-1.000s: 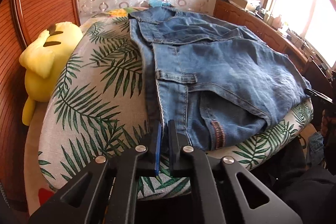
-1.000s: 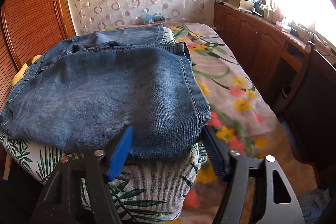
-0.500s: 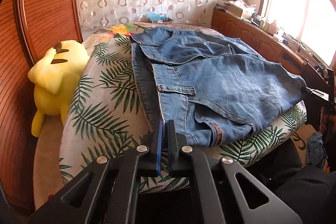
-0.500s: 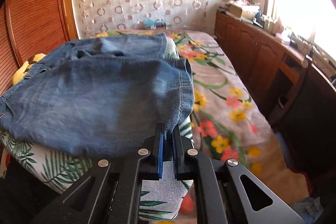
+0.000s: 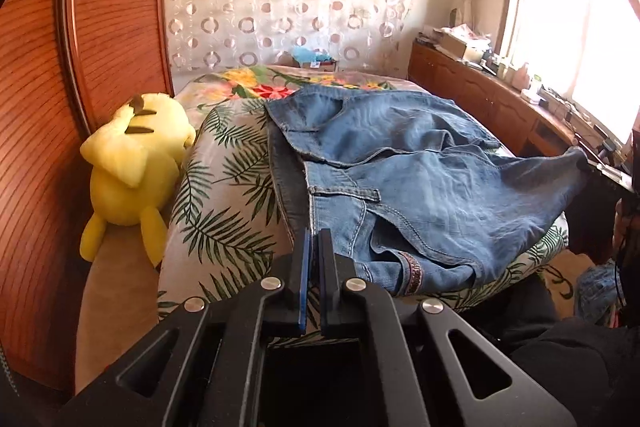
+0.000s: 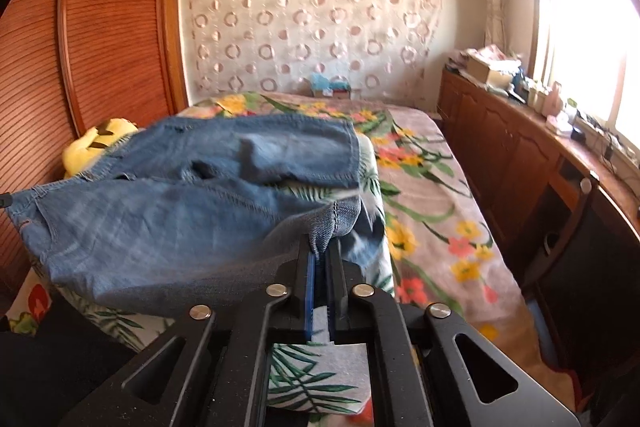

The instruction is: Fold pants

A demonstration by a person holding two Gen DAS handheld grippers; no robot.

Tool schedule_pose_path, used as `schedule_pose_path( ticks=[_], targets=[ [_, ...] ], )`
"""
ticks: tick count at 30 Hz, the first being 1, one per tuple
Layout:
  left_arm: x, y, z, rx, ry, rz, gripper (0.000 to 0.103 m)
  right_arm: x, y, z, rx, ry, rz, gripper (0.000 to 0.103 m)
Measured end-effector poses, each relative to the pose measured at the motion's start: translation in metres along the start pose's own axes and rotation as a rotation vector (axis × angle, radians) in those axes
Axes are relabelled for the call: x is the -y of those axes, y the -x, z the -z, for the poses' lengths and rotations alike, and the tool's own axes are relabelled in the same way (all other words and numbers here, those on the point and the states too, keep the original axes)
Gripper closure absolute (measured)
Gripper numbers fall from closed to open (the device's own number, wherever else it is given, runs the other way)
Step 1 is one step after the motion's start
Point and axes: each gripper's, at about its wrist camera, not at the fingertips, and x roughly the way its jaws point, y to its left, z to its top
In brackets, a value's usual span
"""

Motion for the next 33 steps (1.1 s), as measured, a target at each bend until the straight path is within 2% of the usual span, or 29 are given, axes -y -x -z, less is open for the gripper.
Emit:
schedule_pose_path(
  ticks=[3, 9, 15, 19, 22, 27, 33],
  targets=[
    [0.006, -0.006, 0.0, -0.01, -0.033, -0.007, 0.099, 0.002, 0.0, 0.004, 0.016, 0.009, -0.004, 0.1],
    [0.007, -0.018, 0.001, -0.008, -0.035, -0.002, 0.099, 0.003, -0.011, 0.011, 0.024, 0.044, 0.005, 0.101],
    [0.005, -0.024, -0.016, 0.029, -0.057, -0.015, 0.099, 0.004, -0.012, -0.001, 0.06, 0.055, 0.027, 0.101],
    [0.009, -0.029, -0.031, 0.051, -0.091, -0.023, 0.099, -0.009, -0.02, -0.005, 0.074, 0.101, 0.045, 0.101],
    [0.012, -0.041, -0.04, 0.057, -0.107, -0.021, 0.099, -0.014, -0.032, -0.005, 0.075, 0.127, 0.052, 0.101],
    [0.006, -0.079, -0.05, 0.024, -0.107, -0.025, 0.099, -0.017, -0.064, -0.001, 0.055, 0.126, 0.057, 0.101],
    [0.007, -0.098, -0.065, 0.015, -0.141, -0.038, 0.099, -0.015, -0.086, -0.017, 0.066, 0.125, 0.066, 0.101]
  ],
)
